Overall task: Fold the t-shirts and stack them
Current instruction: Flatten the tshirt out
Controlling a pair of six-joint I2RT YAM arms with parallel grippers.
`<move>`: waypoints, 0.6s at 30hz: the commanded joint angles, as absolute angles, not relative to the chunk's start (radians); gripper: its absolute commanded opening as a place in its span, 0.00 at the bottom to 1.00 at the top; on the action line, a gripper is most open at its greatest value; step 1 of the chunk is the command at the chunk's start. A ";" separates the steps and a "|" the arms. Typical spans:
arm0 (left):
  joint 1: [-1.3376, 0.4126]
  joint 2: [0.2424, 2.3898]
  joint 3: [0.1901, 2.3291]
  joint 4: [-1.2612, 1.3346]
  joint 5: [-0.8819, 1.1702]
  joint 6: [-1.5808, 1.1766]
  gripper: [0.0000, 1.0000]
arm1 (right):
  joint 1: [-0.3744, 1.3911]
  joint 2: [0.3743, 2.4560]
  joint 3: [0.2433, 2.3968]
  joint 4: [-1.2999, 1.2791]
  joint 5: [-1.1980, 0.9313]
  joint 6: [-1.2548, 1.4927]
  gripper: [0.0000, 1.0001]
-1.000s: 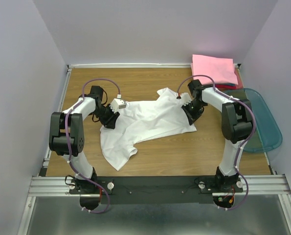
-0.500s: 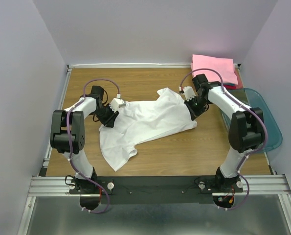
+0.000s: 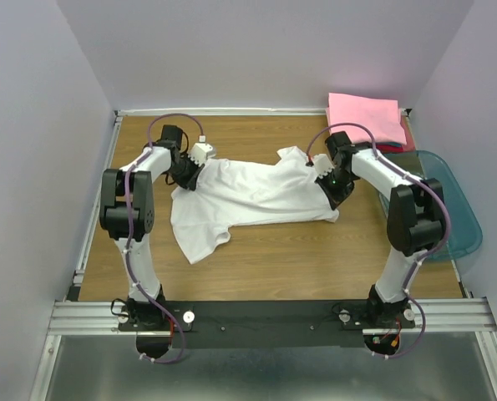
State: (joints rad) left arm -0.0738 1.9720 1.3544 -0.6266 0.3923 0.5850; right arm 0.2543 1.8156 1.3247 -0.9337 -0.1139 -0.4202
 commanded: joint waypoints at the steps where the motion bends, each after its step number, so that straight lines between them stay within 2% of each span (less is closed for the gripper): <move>1: -0.063 2.166 1.457 -0.664 0.305 0.566 0.00 | 0.249 1.896 1.460 -0.881 -0.071 -0.417 0.01; 4: -0.058 2.113 1.462 -0.663 0.298 0.592 0.00 | 0.249 1.921 1.520 -0.891 -0.093 -0.407 0.00; 6: -0.048 2.040 1.471 -0.710 0.340 0.671 0.13 | 0.249 1.905 1.532 -0.922 -0.139 -0.408 0.01; 7: -0.043 1.979 1.471 -0.776 0.369 0.707 0.26 | 0.250 1.899 1.514 -0.936 -0.168 -0.402 0.00; 11: -0.040 1.785 1.352 -0.951 0.462 0.966 0.47 | 0.255 1.846 1.430 -0.962 -0.221 -0.385 0.01; 14: -0.046 1.649 1.264 -1.015 0.451 1.072 0.52 | 0.259 1.815 1.375 -0.963 -0.239 -0.380 0.01; 18: -0.080 1.542 1.084 -1.063 0.384 1.175 0.53 | 0.262 1.779 1.296 -0.962 -0.245 -0.388 0.01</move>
State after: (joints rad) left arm -0.0502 1.5917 1.2167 -0.9428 0.4068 1.0008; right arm 0.2546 1.8286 1.3476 -0.9375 -0.2020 -0.3965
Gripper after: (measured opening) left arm 0.524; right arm 0.007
